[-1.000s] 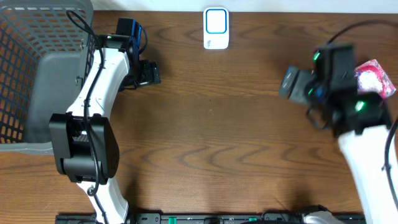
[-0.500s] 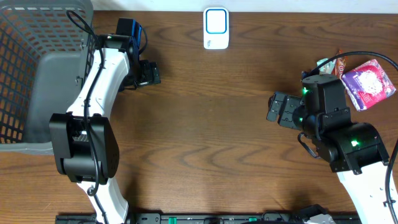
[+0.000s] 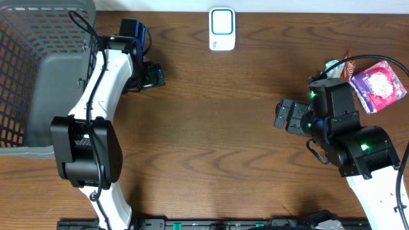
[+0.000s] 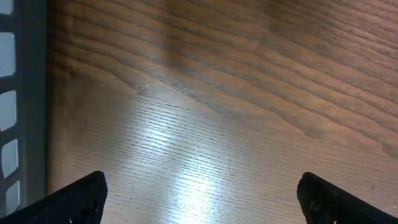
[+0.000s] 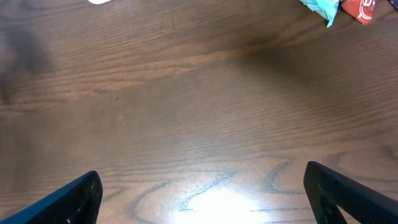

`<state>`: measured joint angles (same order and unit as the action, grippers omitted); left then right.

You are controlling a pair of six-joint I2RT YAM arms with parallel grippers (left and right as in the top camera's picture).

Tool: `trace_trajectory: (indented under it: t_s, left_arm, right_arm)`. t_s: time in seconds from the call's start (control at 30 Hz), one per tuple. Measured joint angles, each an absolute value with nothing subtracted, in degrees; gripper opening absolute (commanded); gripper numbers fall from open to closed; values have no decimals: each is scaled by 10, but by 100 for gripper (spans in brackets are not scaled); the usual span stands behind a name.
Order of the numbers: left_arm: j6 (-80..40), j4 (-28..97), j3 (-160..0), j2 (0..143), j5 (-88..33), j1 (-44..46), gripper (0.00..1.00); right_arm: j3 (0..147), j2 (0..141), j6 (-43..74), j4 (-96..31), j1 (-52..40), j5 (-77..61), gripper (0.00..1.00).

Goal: Scan the item barcode

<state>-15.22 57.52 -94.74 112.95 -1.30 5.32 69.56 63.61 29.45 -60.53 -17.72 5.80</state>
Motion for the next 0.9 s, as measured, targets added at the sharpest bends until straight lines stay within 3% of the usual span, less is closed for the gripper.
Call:
trace_trajectory:
  t_s: [0.5, 0.9]
  left_arm:
    - [-152, 575, -947, 1129, -13, 53, 98]
    - [-152, 575, -946, 1129, -13, 53, 98]
  right_arm:
    - [643, 627, 267, -540, -177, 64, 99]
    - [371, 396, 190, -306, -139, 55, 99]
